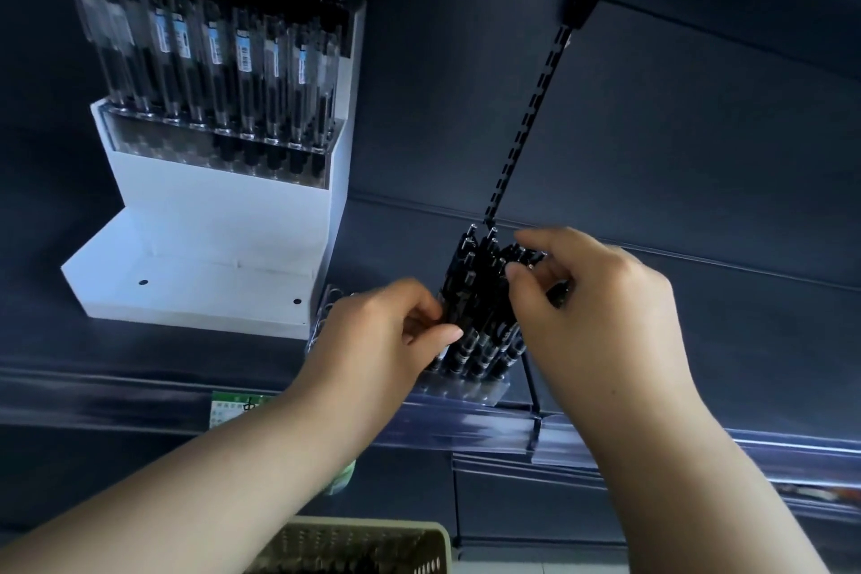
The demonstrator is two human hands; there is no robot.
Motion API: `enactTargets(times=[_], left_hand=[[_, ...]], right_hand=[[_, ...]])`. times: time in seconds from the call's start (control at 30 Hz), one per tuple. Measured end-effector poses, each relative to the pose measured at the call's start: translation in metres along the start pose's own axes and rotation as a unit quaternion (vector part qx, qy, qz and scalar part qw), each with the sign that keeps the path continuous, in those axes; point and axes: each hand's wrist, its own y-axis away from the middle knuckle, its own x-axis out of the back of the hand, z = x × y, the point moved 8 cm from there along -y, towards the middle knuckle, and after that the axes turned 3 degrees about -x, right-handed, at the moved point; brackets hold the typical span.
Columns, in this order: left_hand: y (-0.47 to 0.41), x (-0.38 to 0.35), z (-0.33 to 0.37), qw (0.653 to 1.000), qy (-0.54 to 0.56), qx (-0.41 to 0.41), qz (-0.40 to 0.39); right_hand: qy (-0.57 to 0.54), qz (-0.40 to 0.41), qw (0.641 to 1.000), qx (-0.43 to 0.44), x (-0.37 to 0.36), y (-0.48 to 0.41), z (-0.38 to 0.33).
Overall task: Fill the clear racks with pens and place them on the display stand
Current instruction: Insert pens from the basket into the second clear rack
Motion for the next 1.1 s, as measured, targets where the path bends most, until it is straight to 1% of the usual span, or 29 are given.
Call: enactTargets(times=[0.13,0.23,0.4,0.5,0.57,0.63,0.7,0.77,0.83,0.9,0.97,1.03,1.1], left_hand=[[0.003,-0.003,-0.007,0.996,0.077,0.049,0.007],[0.002,0.001,-0.006,0.994,0.092,0.057,0.008],[0.005,0.017,0.0,0.998,0.053,0.026,-0.005],[0.016,0.034,0.007,0.999,-0.029,-0.025,-0.01],[0.027,0.042,0.013,0.989,-0.117,-0.085,-0.039],[0.044,0.043,0.018,0.959,-0.215,-0.16,-0.089],[0.062,0.044,0.018,0.931,-0.279,-0.198,-0.125],[0.075,0.045,0.01,0.925,-0.299,-0.173,-0.16],[0.084,0.045,-0.004,0.915,-0.326,-0.13,-0.197],[0.094,0.046,-0.019,0.902,-0.351,-0.105,-0.23],[0.109,0.047,-0.034,0.895,-0.356,-0.079,-0.257],[0.127,0.045,-0.054,0.876,-0.374,-0.044,-0.301],[0.147,0.042,-0.073,0.856,-0.384,-0.009,-0.345]], right_hand=[[0.006,0.001,1.0,0.011,0.0,0.002,-0.003],[0.009,0.001,1.0,0.02,-0.002,0.005,-0.009],[0.02,0.017,0.997,0.071,-0.008,0.016,-0.029],[0.015,0.002,0.995,0.097,-0.016,0.026,-0.042],[0.022,-0.042,0.993,0.108,-0.028,0.035,-0.048],[0.048,-0.114,0.985,0.118,-0.047,0.047,-0.053],[0.084,-0.178,0.971,0.134,-0.065,0.062,-0.057],[0.098,-0.224,0.96,0.134,-0.079,0.076,-0.06],[0.08,-0.262,0.955,0.111,-0.089,0.089,-0.061],[0.07,-0.296,0.95,0.075,-0.099,0.102,-0.057],[0.092,-0.337,0.936,0.046,-0.113,0.12,-0.049],[0.107,-0.375,0.921,0.009,-0.127,0.138,-0.035],[0.101,-0.411,0.905,-0.048,-0.143,0.16,-0.015]])
